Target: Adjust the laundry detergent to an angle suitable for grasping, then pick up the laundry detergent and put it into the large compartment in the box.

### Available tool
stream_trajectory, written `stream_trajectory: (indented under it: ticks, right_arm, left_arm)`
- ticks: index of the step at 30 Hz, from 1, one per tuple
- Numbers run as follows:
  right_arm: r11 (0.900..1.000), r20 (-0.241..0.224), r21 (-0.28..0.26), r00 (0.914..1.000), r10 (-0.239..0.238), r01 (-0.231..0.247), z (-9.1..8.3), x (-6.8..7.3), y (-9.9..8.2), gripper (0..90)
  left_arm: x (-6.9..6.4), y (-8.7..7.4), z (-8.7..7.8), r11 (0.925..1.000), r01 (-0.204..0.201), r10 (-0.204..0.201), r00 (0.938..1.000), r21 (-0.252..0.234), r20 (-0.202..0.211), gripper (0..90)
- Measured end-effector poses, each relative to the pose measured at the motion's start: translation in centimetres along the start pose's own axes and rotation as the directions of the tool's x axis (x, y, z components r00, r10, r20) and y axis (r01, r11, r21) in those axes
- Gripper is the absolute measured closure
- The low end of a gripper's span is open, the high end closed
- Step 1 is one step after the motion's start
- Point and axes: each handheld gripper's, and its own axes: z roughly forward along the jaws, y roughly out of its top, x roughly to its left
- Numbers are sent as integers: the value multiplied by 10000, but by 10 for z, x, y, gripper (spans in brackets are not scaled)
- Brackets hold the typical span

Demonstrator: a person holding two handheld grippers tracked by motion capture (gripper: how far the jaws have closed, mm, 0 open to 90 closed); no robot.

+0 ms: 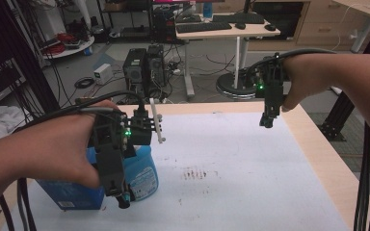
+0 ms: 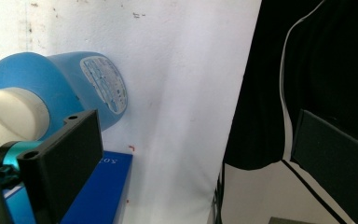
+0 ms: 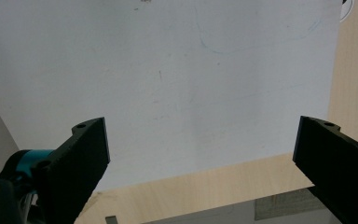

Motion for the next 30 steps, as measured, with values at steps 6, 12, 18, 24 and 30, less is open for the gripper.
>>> stream_trajectory:
  ticks: [6, 12, 18, 24, 30]
  right_arm:
    - [10000, 114, 71, 9999, -51, 50, -1, 3, -1, 26]
    - [9998, 164, -183, 9999, -35, 38, -7, 6, -2, 26]
    - [9999, 247, -81, 9997, 70, -68, -5, 5, -4, 26]
    - [10000, 325, 12, 9994, 69, -69, -6, 6, -7, 26]
    - [9999, 336, 25, 9993, 131, -132, -6, 3, -11, 26]
  left_arm:
    - [-5, 1, -1, 10000, 3, -3, 10000, 59, -58, 19]
    - [-11, 2, -2, 9998, 49, -47, 9999, 174, -116, 19]
    - [-11, 3, -3, 9998, 8, -5, 9999, 192, -143, 19]
    - [-11, 4, -2, 9998, 29, -27, 9999, 215, -111, 19]
    - [-11, 6, -1, 9998, 54, -53, 10000, 213, -64, 19]
